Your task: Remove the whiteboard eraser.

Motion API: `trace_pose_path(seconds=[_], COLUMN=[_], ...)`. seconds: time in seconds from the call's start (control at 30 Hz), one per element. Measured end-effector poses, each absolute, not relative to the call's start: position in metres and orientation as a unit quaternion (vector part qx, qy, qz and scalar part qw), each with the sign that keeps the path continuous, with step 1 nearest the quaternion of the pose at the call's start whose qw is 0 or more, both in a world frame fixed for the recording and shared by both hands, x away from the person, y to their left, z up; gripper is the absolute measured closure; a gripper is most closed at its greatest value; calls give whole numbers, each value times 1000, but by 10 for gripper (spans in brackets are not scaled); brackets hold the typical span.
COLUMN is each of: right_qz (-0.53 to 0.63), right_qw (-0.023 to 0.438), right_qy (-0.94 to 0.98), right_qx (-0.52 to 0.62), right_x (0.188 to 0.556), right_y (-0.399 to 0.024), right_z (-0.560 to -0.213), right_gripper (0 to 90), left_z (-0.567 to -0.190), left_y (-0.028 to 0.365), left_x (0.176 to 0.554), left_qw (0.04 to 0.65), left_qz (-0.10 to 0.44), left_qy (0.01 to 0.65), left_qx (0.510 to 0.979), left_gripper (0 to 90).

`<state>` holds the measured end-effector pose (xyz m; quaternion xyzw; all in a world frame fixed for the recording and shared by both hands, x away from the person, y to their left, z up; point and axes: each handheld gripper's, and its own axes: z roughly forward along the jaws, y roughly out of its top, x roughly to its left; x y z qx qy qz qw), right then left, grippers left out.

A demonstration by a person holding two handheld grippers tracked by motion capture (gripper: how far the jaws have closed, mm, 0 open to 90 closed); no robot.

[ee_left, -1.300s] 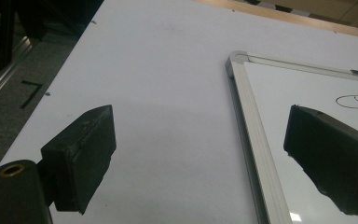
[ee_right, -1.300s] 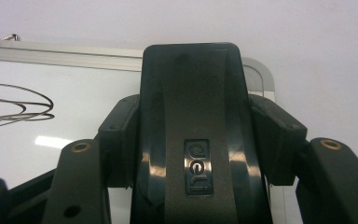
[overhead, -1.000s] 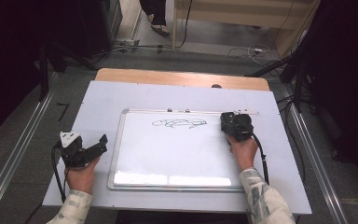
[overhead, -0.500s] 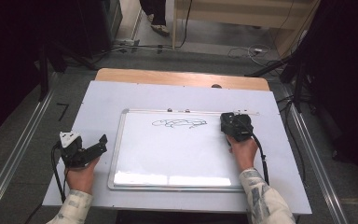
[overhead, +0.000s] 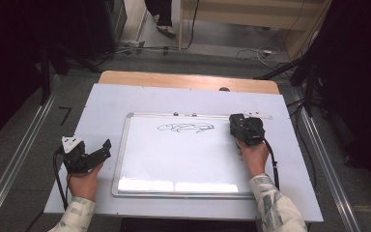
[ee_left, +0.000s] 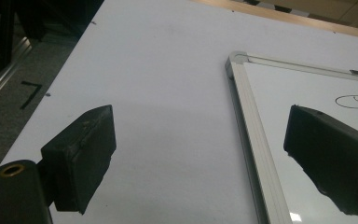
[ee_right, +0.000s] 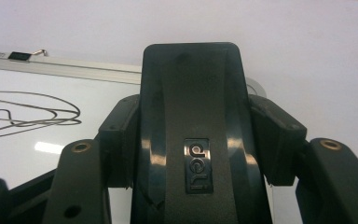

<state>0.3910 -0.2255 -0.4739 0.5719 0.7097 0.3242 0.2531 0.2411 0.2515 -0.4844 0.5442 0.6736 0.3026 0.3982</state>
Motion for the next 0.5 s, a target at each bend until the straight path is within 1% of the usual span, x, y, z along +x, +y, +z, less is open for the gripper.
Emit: trace_pose_path(seconds=[0.5], right_qz=[328], right_qw=[245], right_qy=[719], right_qx=[562], right_x=[388], right_y=[-219], right_z=[-472], right_gripper=[386], left_z=[-485], left_y=[251], left_x=[242], left_qw=[397], left_qz=[301], left_qy=[675], left_qx=[545], left_gripper=[97])
